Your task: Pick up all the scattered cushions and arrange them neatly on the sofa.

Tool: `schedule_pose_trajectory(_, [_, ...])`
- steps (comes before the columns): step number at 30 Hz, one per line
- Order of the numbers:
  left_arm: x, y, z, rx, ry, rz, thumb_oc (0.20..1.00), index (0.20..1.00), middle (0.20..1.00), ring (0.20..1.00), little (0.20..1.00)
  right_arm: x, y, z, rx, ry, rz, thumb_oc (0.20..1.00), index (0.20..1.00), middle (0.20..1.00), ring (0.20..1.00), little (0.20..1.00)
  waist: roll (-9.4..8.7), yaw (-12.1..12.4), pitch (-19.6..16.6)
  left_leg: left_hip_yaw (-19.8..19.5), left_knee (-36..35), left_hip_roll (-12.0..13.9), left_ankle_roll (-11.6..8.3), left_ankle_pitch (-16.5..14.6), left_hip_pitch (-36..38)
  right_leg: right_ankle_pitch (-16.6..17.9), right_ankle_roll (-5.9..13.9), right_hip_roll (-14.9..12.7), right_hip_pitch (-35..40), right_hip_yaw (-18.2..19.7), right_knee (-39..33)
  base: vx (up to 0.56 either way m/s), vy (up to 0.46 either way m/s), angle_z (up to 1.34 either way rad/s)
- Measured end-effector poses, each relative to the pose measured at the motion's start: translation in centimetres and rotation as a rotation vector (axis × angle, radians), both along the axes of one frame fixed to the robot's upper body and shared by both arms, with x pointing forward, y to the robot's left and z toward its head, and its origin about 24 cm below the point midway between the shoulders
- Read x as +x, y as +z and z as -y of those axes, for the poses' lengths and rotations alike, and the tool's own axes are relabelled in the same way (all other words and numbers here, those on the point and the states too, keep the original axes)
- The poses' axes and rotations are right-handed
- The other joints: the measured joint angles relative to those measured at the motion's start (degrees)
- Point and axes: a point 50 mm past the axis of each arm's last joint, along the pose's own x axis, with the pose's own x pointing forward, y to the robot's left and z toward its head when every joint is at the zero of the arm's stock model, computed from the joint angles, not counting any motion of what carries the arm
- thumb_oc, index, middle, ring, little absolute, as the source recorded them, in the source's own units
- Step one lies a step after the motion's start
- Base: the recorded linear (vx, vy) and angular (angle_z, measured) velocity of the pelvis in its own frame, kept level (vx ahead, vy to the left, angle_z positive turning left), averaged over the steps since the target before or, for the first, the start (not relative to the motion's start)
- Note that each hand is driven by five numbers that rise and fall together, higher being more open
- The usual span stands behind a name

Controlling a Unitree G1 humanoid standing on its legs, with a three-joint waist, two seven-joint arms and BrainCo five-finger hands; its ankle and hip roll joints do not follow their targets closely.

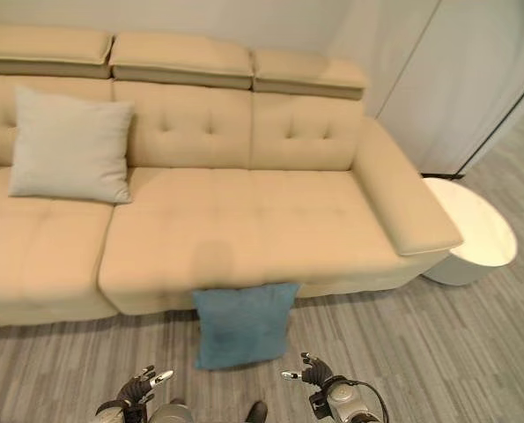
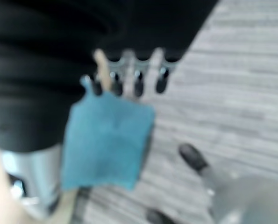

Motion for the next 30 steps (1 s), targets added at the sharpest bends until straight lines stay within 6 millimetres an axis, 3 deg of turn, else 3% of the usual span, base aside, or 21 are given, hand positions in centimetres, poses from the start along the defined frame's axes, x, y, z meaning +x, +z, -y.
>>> schedule_pose_trajectory(2, [-1.0, -0.3, -0.3, -0.005, 0.038, -0.031, 1.000, 1.000, 1.000, 1.000, 1.000, -0.1, -0.1, -0.5, 0.014, 0.001, -0.006, 1.000, 1.000, 1.000, 1.000, 1.000, -0.15, 0.69, 0.28, -0.23, -0.42, -1.28, 1.37, 0.29, 2.47, 0.39, 0.15, -0.75, 1.09, 1.46, 0.76, 0.17, 0.254, -0.29])
schedule_pose_trajectory(3, [-1.6, -0.4, -0.4, -0.002, 0.041, -0.048, 1.000, 1.000, 1.000, 1.000, 1.000, -0.1, -0.1, -1.3, 0.034, 0.005, -0.007, 1.000, 1.000, 1.000, 1.000, 1.000, 0.03, 1.05, 0.30, 0.78, -1.04, -2.16, 4.36, 0.06, 3.88, 0.31, 0.45, -1.35, 0.96, 2.55, 1.60, 0.16, 0.269, -0.26])
schedule_pose_trajectory(5, [-2.6, -0.7, -0.3, -0.007, 0.043, -0.069, 1.000, 1.000, 1.000, 1.000, 1.000, -0.2, -0.2, -2.7, 0.072, 0.012, -0.011, 1.000, 1.000, 1.000, 1.000, 1.000, -0.64, 1.99, -0.80, 2.69, -2.41, -2.46, 7.05, 0.37, 4.60, -0.82, 0.93, -2.40, 1.25, 2.59, 3.10, 0.14, 0.262, -0.26])
schedule_pose_trajectory(6, [-2.3, -0.5, -0.6, 0.001, 0.041, -0.056, 1.000, 1.000, 1.000, 1.000, 1.000, -0.2, -0.3, -3.2, 0.084, 0.015, -0.015, 1.000, 1.000, 1.000, 1.000, 1.000, -0.15, 1.92, -0.87, 2.89, -3.09, -2.34, 7.54, 0.15, 5.75, -1.90, 0.06, -2.65, 0.86, 2.42, 6.55, 0.12, 0.245, -0.15])
schedule_pose_trajectory(7, [-2.5, -0.5, -0.5, -0.003, 0.039, -0.058, 1.000, 1.000, 1.000, 1.000, 1.000, -0.3, -0.3, -3.5, 0.095, 0.022, -0.020, 1.000, 1.000, 1.000, 1.000, 1.000, 0.46, 1.88, -0.87, 2.59, -3.34, -2.24, 8.11, -0.17, 6.63, -1.94, 0.48, -2.93, 0.83, 2.85, 10.36, 0.06, 0.138, 0.00])
schedule_pose_trajectory(9, [-2.6, -0.6, -0.4, -0.005, 0.038, -0.062, 1.000, 1.000, 1.000, 1.000, 1.000, -0.2, -0.3, -4.0, 0.107, 0.026, -0.017, 1.000, 1.000, 1.000, 1.000, 1.000, 1.79, 1.58, -1.52, 2.10, -3.50, -2.56, 7.95, -1.37, 8.37, -1.12, 2.69, -2.98, 0.28, 4.41, 14.56, 0.09, 0.188, -0.05])
schedule_pose_trajectory(11, [-2.8, -0.6, -0.4, -0.004, 0.029, -0.070, 1.000, 1.000, 1.000, 1.000, 1.000, 0.4, 0.0, -4.2, 0.112, 0.035, 0.011, 1.000, 1.000, 1.000, 1.000, 1.000, 4.38, 0.72, -2.53, 2.02, -5.46, -1.80, 8.54, -0.13, 9.68, 1.77, 4.12, -2.60, -0.76, 5.67, 15.87, 0.14, 0.152, -0.08])
schedule_pose_trajectory(13, [-2.7, -0.6, -0.5, 0.001, 0.030, -0.068, 1.000, 1.000, 1.000, 1.000, 1.000, 0.7, 0.3, -4.5, 0.120, 0.049, 0.032, 1.000, 1.000, 1.000, 1.000, 1.000, 5.16, -0.76, -2.37, 1.04, -8.00, -2.39, 9.74, 0.91, 11.23, -0.42, 4.76, -3.02, -1.94, 7.07, 17.90, 0.10, 0.050, 0.19])
schedule_pose_trajectory(15, [-2.7, -0.4, -1.3, 0.023, 0.027, -0.067, 1.000, 1.000, 1.000, 1.000, 1.000, 0.5, 0.2, -4.7, 0.124, 0.062, 0.027, 1.000, 1.000, 1.000, 1.000, 1.000, 4.47, -2.25, -2.85, 0.46, -9.30, -3.05, 9.78, 1.52, 11.70, -0.58, 5.16, -3.47, -1.71, 7.32, 13.81, 0.14, 0.017, 0.32])
schedule_pose_trajectory(17, [-3.1, -0.5, -1.2, 0.021, 0.036, -0.078, 1.000, 1.000, 1.000, 1.000, 1.000, 1.0, 0.5, -4.6, 0.122, 0.067, 0.045, 1.000, 1.000, 1.000, 1.000, 1.000, 4.35, -2.94, -3.10, 0.00, -10.58, -3.58, 11.16, 0.73, 12.16, 1.14, 5.68, -3.35, -3.70, 7.28, 5.02, 0.17, 0.007, 0.08])
schedule_pose_trajectory(18, [-3.1, -0.5, -1.2, 0.019, 0.040, -0.079, 1.000, 1.000, 1.000, 1.000, 1.000, 1.1, 0.5, -4.7, 0.120, 0.071, 0.045, 1.000, 1.000, 1.000, 1.000, 1.000, 4.54, -3.55, -2.88, -0.39, -10.48, -3.57, 10.60, 1.22, 12.28, 2.16, 6.36, -3.15, -3.65, 7.31, -0.05, 0.08, -0.015, 0.34])
schedule_pose_trajectory(21, [-3.5, -0.7, -0.7, 0.011, 0.032, -0.089, 1.000, 1.000, 1.000, 1.000, 1.000, 0.3, 0.1, -4.7, 0.120, 0.071, 0.020, 1.000, 1.000, 1.000, 1.000, 1.000, 4.06, -4.42, -2.89, -2.19, -10.54, -3.31, 9.97, 0.55, 13.73, 3.97, 5.15, -3.64, -5.58, 7.03, 1.67, 0.14, -0.073, 0.49])
schedule_pose_trajectory(23, [-3.9, -0.7, -1.1, 0.022, 0.027, -0.096, 1.000, 1.000, 1.000, 1.000, 1.000, 0.2, 0.1, -4.9, 0.125, 0.073, 0.014, 1.000, 1.000, 1.000, 1.000, 1.000, 1.87, -3.81, -3.54, -3.84, -10.55, -3.79, 7.96, -0.77, 15.26, 4.20, 5.14, -3.62, -4.71, 7.04, 3.77, 0.14, -0.117, 0.45])
schedule_pose_trajectory(24, [-4.2, -0.6, -1.7, 0.038, 0.031, -0.105, 1.000, 1.000, 1.000, 1.000, 1.000, 0.2, 0.1, -5.1, 0.131, 0.074, 0.015, 1.000, 1.000, 1.000, 1.000, 1.000, 0.62, -3.40, -4.08, -4.51, -10.55, -3.97, 6.82, -1.51, 15.59, 5.21, 2.91, -3.48, -4.11, 7.60, 3.38, 0.12, -0.123, 0.20])
schedule_pose_trajectory(26, [-4.4, -0.6, -1.5, 0.032, 0.034, -0.104, 1.000, 1.000, 1.000, 1.000, 1.000, 0.6, 0.2, -4.7, 0.120, 0.076, 0.027, 1.000, 1.000, 1.000, 1.000, 1.000, 1.44, -2.56, -4.54, -4.78, -10.11, -1.50, 5.16, -2.12, 15.17, 5.14, 2.27, -0.99, -3.05, 7.39, 1.45, 0.11, -0.121, 0.06])
schedule_pose_trajectory(27, [-5.2, -0.9, -0.9, 0.016, 0.038, -0.124, 1.000, 1.000, 1.000, 1.000, 1.000, 1.5, 0.7, -4.5, 0.107, 0.086, 0.053, 1.000, 1.000, 1.000, 1.000, 1.000, 1.70, -2.38, -4.60, -4.84, -10.06, 0.53, 3.64, -2.56, 14.99, 6.31, 0.77, 1.50, -2.84, 6.94, -0.24, 0.10, -0.118, -0.04])
schedule_pose_trajectory(30, [-4.8, -1.1, 0.2, -0.014, 0.036, -0.115, 1.000, 1.000, 1.000, 1.000, 1.000, 2.5, 1.1, -3.3, 0.072, 0.088, 0.085, 1.000, 1.000, 1.000, 1.000, 1.000, 3.14, -2.91, -3.50, -4.87, -8.39, 2.86, 2.43, -3.21, 13.19, 5.56, -0.44, 3.50, -3.23, 6.65, -0.24, 0.07, -0.095, -0.01])
